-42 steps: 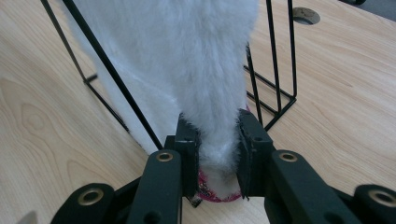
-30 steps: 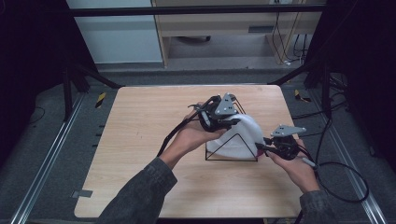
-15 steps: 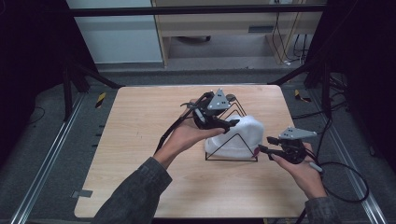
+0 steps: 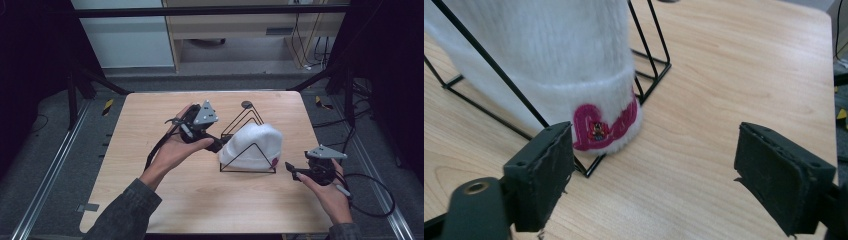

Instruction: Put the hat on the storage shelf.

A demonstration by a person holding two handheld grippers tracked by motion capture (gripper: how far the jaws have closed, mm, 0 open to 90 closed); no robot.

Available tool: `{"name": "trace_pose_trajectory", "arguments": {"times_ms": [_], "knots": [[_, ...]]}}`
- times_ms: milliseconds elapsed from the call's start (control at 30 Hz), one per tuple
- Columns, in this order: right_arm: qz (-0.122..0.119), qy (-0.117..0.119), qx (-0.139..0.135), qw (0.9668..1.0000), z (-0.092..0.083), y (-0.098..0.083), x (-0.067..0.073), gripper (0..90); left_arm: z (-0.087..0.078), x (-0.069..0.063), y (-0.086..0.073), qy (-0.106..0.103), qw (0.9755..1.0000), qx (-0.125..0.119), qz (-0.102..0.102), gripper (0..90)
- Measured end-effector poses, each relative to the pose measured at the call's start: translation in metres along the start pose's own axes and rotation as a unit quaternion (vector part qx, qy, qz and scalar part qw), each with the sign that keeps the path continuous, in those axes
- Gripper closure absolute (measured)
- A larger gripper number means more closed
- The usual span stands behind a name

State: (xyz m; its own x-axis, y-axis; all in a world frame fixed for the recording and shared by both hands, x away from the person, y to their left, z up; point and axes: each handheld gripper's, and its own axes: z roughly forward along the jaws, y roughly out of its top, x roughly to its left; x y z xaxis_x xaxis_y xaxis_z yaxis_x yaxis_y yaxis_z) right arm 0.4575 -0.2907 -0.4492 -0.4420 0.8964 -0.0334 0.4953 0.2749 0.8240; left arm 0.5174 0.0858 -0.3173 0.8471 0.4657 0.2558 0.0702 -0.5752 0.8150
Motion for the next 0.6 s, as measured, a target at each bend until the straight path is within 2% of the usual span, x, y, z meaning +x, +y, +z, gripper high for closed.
{"name": "trace_pose_trajectory", "arguments": {"times_ms": [167,400,600], "knots": [[0.011,0.002,0.009,0.9999,0.004,-0.007,0.001,12.8,-0.013,0.004,-0.014,0.012,0.9998,-0.004,-0.014,6.5],[0.007,0.003,0.015,0.9999,0.007,-0.012,0.002,10.6,-0.025,0.006,-0.029,0.019,0.9996,-0.003,-0.022,5.6],[0.012,0.004,0.026,0.9996,0.009,-0.018,0.003,8.7,-0.042,0.007,-0.05,0.028,0.999,0.006,-0.036,5.5]]}}
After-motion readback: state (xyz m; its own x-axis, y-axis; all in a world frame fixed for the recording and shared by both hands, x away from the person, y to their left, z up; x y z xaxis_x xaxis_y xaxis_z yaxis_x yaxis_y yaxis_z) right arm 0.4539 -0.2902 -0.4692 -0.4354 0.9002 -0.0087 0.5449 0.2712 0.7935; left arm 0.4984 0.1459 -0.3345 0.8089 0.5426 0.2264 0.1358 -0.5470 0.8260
